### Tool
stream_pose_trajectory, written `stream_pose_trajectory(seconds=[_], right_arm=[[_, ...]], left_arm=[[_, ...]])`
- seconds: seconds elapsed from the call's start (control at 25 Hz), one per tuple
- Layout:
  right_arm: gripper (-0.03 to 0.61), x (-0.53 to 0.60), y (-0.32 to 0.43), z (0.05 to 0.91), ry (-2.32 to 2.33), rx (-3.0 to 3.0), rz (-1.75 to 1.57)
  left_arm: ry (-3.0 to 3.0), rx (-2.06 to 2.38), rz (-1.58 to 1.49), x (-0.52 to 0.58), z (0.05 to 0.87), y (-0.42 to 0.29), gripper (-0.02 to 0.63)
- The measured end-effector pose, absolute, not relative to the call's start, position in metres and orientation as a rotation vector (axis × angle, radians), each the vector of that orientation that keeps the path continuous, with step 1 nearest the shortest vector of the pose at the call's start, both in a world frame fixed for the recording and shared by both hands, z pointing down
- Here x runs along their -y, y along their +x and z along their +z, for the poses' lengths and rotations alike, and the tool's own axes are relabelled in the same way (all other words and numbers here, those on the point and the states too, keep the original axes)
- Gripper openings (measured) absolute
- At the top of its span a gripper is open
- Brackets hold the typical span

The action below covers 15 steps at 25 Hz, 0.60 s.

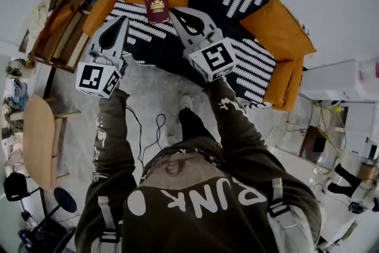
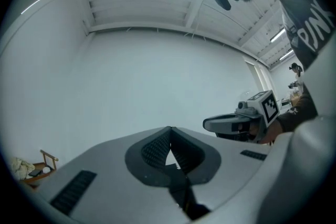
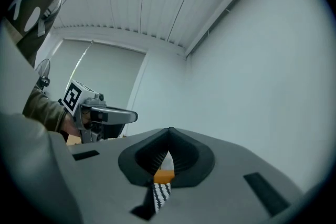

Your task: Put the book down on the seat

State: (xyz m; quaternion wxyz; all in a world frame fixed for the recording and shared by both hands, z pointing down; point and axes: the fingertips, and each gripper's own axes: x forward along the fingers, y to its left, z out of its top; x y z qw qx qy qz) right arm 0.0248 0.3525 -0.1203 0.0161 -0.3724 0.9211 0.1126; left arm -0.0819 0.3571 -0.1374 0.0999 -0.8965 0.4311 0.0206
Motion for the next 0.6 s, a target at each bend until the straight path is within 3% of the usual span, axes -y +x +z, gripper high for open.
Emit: stream_pose_trajectory(seconds=[0.6], right_arm=[[0.008, -0.513, -0.005, -0.145, -1.175, -2.87, 0.386]], left_arm=[[-2.651, -1.235, 0.07, -0.511, -0.157, -0.111, 0.005]])
